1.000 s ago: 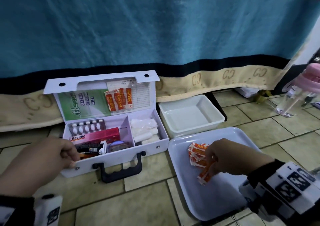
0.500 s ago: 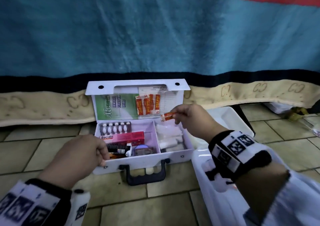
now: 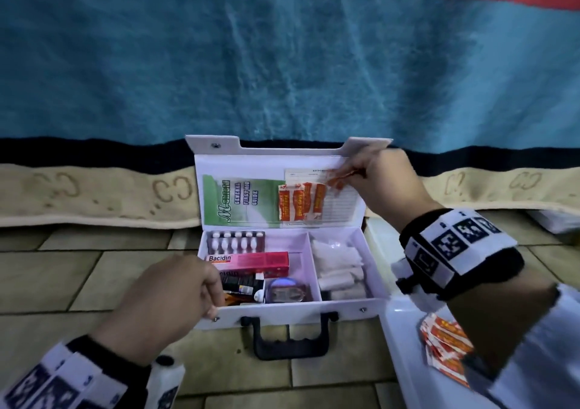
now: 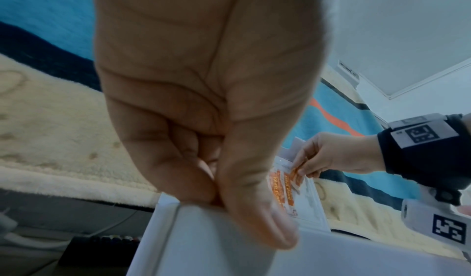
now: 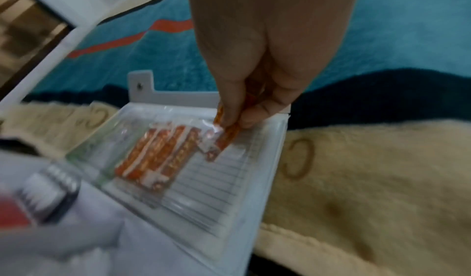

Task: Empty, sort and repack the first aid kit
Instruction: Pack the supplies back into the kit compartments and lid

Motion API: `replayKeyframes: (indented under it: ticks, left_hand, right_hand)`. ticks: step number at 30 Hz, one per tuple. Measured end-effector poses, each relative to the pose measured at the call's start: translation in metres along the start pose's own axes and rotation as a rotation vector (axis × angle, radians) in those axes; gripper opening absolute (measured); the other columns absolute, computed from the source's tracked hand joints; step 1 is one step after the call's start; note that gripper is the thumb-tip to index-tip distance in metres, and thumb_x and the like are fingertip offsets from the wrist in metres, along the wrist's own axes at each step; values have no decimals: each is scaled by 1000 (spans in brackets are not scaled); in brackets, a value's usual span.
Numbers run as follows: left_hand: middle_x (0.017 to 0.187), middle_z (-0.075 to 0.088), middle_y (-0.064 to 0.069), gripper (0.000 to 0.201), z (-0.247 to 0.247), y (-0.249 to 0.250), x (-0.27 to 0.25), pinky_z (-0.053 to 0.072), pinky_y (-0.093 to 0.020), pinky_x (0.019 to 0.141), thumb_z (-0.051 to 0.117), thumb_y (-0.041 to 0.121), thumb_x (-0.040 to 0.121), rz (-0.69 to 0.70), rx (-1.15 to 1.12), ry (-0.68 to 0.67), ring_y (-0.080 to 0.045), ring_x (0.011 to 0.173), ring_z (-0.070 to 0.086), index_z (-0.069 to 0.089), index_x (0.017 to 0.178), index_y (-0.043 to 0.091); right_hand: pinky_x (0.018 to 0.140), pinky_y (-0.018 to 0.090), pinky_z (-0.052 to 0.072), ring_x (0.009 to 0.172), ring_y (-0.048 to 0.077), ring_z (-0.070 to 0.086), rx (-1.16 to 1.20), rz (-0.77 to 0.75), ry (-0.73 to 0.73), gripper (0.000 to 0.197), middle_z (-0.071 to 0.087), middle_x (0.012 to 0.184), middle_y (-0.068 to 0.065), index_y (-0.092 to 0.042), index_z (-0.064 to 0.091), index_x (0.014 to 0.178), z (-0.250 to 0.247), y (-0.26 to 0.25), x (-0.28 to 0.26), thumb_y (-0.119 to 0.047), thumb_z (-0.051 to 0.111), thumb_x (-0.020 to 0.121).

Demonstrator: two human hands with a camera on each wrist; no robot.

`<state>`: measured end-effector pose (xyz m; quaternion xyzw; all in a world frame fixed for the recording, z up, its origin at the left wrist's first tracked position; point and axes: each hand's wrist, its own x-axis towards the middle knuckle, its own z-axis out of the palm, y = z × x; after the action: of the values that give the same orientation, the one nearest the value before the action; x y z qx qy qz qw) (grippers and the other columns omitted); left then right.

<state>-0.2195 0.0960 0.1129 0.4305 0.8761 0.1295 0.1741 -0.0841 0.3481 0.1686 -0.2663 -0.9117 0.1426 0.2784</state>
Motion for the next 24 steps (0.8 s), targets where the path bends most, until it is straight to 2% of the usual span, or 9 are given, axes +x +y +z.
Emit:
replayKeyframes:
  ticks: [2, 4, 7, 8, 11, 14, 16, 19, 24]
  left_hand:
    - [58, 60, 35, 22, 1, -3, 2, 36, -13, 50, 76, 14, 65, 3, -10, -3, 17, 62, 55, 65, 55, 31]
    - [59, 62, 33, 22, 0, -4, 3, 39, -13, 52, 77, 15, 64, 4, -22, -15, 17, 64, 56, 66, 57, 33]
    - [58, 64, 29, 24, -1, -3, 4, 39, -14, 53, 78, 16, 64, 8, -30, -42, 13, 61, 58, 66, 56, 35]
    - [58, 65, 27, 23, -1, -3, 5, 39, -13, 52, 78, 16, 64, 7, -32, -53, 12, 60, 58, 66, 56, 34]
    - [60, 67, 24, 20, -3, -3, 7, 37, -8, 49, 78, 14, 64, 2, -33, -87, 8, 62, 61, 67, 56, 29]
    - [60, 66, 25, 19, -4, -3, 7, 40, -7, 51, 79, 14, 64, 5, -41, -86, 9, 63, 61, 68, 57, 28]
    - [63, 66, 27, 21, -3, -3, 6, 40, -8, 51, 79, 14, 63, 6, -43, -78, 9, 64, 61, 67, 56, 29]
    - [60, 67, 24, 26, -3, -3, 7, 41, -10, 53, 79, 13, 64, -8, -52, -86, 8, 61, 61, 66, 52, 33]
    - [55, 64, 26, 25, -5, -2, 10, 37, -5, 48, 81, 15, 63, -13, -40, -118, 12, 57, 58, 64, 52, 31]
  right_hand:
    - [80, 2, 35, 98, 12, 61, -55, -36, -90, 16, 69, 108, 1, -10, 78, 91, -2, -1, 3, -3, 68, 81]
    - [80, 3, 34, 101, 14, 61, -122, -96, -184, 23, 69, 108, 2, -10, 76, 96, -6, -1, 9, 3, 62, 83]
    - [91, 19, 40, 108, 20, 58, -278, -169, -343, 34, 64, 116, 2, -16, 71, 107, -9, 0, 15, 4, 52, 87]
    - [93, 21, 41, 109, 20, 57, -293, -174, -369, 35, 61, 120, 1, -18, 71, 108, -10, -1, 15, 3, 52, 88]
    - [94, 23, 43, 109, 19, 57, -268, -183, -332, 30, 61, 120, 0, -20, 73, 102, -9, -6, 17, -1, 57, 86]
    - [86, 32, 49, 100, 18, 59, -251, -114, -262, 22, 70, 101, -3, -25, 73, 96, -10, -10, 19, -10, 67, 81]
    - [85, 32, 48, 100, 20, 55, -291, -109, -292, 19, 72, 95, -3, -27, 73, 95, -9, -12, 19, -16, 69, 80]
    - [85, 30, 46, 102, 22, 55, -341, -140, -359, 20, 71, 100, 0, -27, 72, 98, -7, -15, 18, -16, 64, 85]
    - [83, 26, 43, 104, 20, 57, -377, -157, -390, 29, 67, 105, 2, -26, 70, 105, -10, -19, 16, -8, 56, 88]
